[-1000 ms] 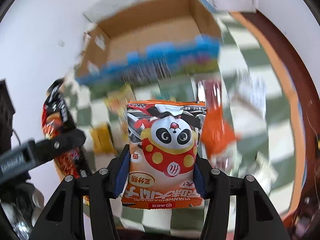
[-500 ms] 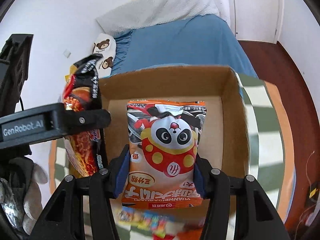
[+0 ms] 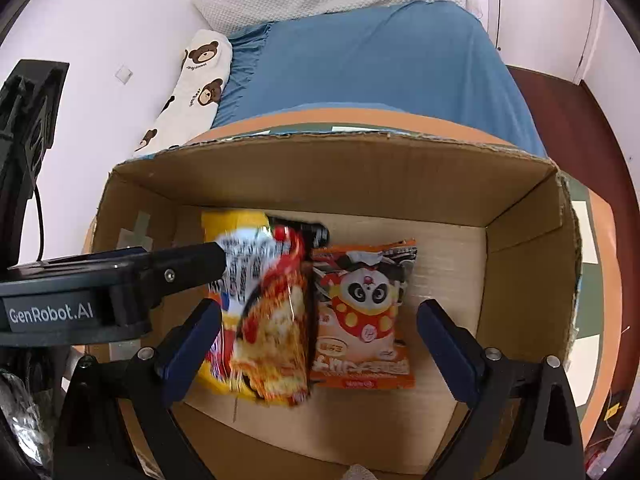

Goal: Organize snacks
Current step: 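Carry both packs into the cardboard box and open both tools, then grasp the red-and-white wafer bar with left tool while right tool grasps white bread pack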

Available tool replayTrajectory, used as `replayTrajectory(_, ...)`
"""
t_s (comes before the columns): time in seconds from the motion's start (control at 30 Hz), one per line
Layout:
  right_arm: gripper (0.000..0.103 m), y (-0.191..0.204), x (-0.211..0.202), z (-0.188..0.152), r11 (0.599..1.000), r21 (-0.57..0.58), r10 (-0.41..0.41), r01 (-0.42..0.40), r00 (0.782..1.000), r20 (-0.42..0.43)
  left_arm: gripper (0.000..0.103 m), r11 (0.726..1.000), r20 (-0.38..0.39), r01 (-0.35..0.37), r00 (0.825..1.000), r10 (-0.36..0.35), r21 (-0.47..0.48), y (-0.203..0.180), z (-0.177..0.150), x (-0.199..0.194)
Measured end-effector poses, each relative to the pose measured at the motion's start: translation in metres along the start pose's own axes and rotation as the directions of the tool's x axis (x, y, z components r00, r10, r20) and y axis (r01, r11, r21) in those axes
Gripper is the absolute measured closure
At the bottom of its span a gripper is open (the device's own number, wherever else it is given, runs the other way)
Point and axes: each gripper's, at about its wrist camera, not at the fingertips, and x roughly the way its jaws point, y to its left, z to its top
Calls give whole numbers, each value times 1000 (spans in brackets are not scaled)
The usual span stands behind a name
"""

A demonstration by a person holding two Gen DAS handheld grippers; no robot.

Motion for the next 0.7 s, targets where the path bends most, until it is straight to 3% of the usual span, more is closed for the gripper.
replayTrajectory(0.37, 3, 6, -32, -36, 995, 3, -101, 101, 994, 45, 1, 994, 156, -107, 982, 104, 13, -1, -55, -26)
replayTrajectory(0.7, 3, 24, -97, -86, 988, 4, -152, 153, 974, 169, 1, 992, 316, -115, 944, 90, 60, -5, -118, -87)
